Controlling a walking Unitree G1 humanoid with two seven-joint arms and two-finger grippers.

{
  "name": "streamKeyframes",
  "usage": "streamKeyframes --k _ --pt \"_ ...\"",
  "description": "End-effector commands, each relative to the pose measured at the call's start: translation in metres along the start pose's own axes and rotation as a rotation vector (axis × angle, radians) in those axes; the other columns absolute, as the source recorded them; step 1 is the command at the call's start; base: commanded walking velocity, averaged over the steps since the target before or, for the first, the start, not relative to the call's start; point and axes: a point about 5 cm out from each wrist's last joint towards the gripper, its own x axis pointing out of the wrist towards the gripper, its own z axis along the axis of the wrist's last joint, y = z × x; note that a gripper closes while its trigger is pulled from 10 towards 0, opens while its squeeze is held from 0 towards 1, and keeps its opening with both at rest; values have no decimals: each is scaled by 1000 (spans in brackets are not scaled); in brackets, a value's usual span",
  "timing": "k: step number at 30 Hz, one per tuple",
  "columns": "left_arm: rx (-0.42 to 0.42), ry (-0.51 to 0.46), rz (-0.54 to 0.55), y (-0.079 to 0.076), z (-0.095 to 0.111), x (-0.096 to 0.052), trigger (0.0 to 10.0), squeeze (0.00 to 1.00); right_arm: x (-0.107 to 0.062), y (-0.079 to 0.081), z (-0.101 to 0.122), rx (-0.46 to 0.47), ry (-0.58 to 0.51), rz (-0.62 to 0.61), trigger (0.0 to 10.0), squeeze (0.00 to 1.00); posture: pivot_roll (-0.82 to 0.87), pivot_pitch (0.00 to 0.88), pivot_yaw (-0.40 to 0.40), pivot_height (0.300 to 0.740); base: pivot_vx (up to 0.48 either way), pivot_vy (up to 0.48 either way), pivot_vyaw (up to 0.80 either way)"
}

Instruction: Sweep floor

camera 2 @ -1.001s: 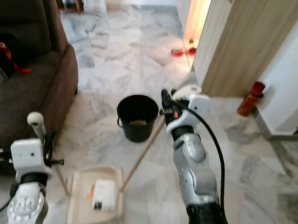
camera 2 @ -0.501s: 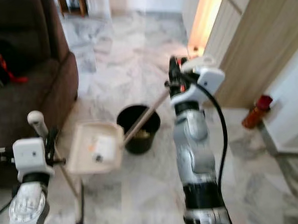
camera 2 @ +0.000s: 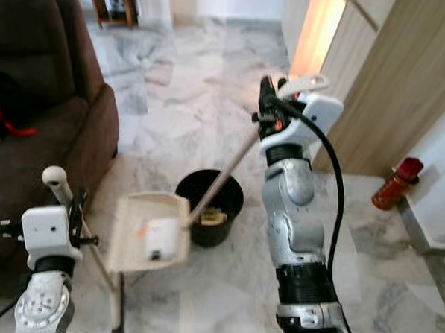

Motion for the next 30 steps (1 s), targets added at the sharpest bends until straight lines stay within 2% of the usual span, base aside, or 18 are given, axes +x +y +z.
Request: streamKeyframes --k 1,18,30 --pt "-12 -61 -12 -5 12 2 10000 0 1 -10 13 -8 -55 -29 10000 0 69 90 -39 740 356 0 -800" --pt "-14 -64 -13 -6 12 0 10000 0 -1 -8 12 4 -59 -21 10000 0 73 95 -41 740 356 0 -47" --pt "0 -53 -25 -6 10 -7 10000 0 0 -5 13 19 -65 -11 10000 0 75 96 -42 740 352 0 0"
